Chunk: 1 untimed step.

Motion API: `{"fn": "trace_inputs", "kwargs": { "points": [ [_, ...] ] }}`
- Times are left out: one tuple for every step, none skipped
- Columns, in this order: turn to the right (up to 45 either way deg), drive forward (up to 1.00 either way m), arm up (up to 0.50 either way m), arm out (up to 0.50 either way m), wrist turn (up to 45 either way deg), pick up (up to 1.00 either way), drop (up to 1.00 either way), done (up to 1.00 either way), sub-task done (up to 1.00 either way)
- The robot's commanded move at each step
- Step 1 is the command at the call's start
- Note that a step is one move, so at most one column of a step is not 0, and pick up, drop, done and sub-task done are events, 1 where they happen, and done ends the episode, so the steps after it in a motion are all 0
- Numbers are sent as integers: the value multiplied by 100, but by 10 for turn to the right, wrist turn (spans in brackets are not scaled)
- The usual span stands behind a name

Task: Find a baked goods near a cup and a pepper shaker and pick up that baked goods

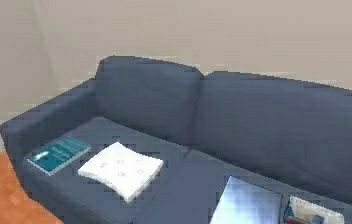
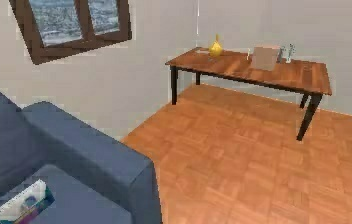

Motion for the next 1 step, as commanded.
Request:
{"fn": "trace_inputs", "kwargs": {
  "points": [
    [-450,0,0,0,0,0,0,0,0]
  ]
}}
